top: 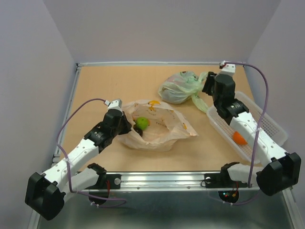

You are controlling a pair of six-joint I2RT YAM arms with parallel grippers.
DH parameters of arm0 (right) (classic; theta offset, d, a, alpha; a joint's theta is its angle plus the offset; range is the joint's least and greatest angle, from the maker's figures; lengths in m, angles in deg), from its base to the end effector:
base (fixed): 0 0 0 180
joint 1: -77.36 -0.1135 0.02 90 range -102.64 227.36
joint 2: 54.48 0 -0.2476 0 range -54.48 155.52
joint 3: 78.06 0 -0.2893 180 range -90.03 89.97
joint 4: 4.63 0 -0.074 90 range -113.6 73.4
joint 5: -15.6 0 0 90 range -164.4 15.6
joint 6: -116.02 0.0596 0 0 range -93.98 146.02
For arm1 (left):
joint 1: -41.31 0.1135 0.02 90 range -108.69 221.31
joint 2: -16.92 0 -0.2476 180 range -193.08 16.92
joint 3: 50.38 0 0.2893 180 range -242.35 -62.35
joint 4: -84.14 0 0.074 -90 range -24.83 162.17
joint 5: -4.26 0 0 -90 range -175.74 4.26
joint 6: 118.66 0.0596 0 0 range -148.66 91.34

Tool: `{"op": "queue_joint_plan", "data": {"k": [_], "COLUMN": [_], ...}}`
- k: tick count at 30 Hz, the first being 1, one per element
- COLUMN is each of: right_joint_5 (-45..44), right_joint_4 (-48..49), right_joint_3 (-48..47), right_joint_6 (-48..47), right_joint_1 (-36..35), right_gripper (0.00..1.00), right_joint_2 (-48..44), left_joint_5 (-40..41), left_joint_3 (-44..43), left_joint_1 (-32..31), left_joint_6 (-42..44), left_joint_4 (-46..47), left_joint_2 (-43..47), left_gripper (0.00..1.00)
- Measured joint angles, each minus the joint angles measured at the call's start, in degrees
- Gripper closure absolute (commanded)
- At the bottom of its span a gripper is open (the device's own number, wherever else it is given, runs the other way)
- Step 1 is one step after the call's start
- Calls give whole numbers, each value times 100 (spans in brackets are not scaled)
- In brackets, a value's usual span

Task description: Untie the knot of the plastic bag and take out the fruit

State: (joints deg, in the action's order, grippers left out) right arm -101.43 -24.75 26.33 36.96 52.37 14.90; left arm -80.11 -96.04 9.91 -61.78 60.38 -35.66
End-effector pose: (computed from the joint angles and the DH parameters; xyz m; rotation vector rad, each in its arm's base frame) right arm 0.3230 0.1207 0.3461 0.1131 1.7828 0.0225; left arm 0.2347 -0.1364 0.2073 -0.0927 2.1538 -0.5654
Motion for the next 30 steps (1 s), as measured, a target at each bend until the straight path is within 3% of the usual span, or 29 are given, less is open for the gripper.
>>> {"op": "queue_joint_plan", "data": {"k": [2, 6, 8, 9, 10, 19, 30], "right_joint_5": [-92, -186, -190, -192, -197, 61, 1987], "right_joint_4": [-55, -393, -553, -590, -636, -938, -1244], "right_joint_3": [424, 1128, 1427, 1556, 1685, 1943, 1126], "right_joint_6": [160, 584, 828, 920, 994, 1086, 452], "right_joint_1": [621, 1665, 2070, 2205, 2306, 2389, 2164], "right_gripper": [96, 73, 40, 11, 0, 0, 0], "right_joint_2": [-61, -76, -101, -111, -122, -267, -1290], "left_joint_5": [-4, 4, 26, 42, 55, 142, 289], "left_joint_3": [0, 0, 0, 0, -7, -354, -492], "left_joint_1": [0, 0, 0, 0, 0, 0, 0], "left_joint_6": [2, 4, 22, 31, 44, 275, 492], "left_joint_4": [-2, -9, -13, -15, -22, -136, -162], "left_joint_2": [24, 74, 127, 144, 149, -15, -385], "left_gripper": [100, 100, 100, 100, 100, 100, 100]}}
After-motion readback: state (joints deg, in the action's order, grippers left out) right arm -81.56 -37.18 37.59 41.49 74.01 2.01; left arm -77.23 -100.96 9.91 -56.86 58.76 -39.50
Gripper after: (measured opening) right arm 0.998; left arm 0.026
